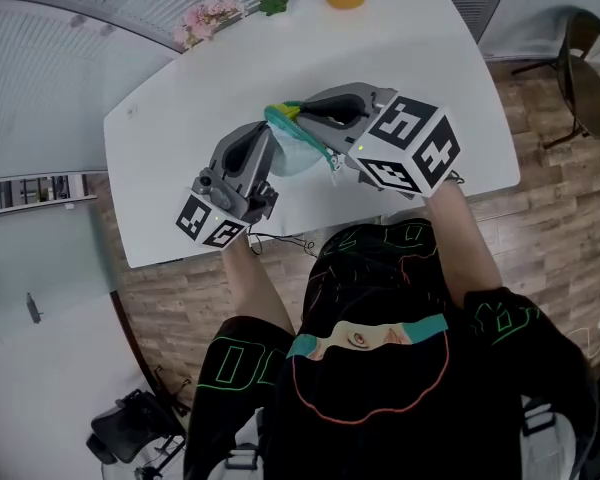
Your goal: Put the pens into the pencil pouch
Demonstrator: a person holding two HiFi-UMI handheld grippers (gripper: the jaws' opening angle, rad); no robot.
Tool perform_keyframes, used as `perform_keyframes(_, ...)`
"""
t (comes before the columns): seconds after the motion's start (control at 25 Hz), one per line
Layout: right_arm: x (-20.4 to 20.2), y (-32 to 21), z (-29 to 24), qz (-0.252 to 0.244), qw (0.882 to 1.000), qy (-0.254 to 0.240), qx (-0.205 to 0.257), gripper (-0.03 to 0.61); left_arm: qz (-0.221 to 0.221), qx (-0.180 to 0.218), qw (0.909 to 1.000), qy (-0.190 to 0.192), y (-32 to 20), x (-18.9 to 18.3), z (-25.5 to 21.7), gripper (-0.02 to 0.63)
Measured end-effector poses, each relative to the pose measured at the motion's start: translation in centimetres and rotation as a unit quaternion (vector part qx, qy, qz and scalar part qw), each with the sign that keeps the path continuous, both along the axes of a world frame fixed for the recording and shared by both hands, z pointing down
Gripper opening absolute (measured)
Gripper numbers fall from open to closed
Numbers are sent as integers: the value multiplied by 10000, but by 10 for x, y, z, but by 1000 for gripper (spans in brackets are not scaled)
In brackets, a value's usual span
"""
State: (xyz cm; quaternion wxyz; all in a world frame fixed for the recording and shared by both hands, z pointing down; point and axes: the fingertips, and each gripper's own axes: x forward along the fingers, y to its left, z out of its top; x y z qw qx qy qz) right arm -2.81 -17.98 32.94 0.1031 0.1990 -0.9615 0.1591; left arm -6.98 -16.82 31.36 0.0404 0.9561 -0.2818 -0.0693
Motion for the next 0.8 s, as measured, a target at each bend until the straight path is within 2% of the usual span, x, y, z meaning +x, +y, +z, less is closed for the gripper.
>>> perform_keyframes(0.2, -2, 4, 1, -103, 9999, -39, 123, 44, -36, -63, 10000, 49, 5, -2, 5, 8)
perform_keyframes(0.28, 2, 2, -6, -48, 9992, -353, 177, 44, -42, -79, 9999, 62, 7, -3, 6, 8)
perform_keyframes(0.4, 14, -3, -26, 199, 9936, -1076, 280, 44, -39, -101, 9999, 36, 11, -3, 8, 8)
perform_keyframes(0.52, 31, -13, -37, 579, 9876, -1399, 409, 43, -9, -140, 9999, 15, 15, 0, 12, 8)
perform_keyframes(0.64, 49, -26, -33, 961, 9850, -1378, 398, 43, 41, -187, 9998, 23, 16, 1, 16, 8)
perform_keyframes(0.8, 74, -44, -7, 1479, 9857, -748, 309, 34, 94, -254, 9996, 41, 17, 1, 20, 8)
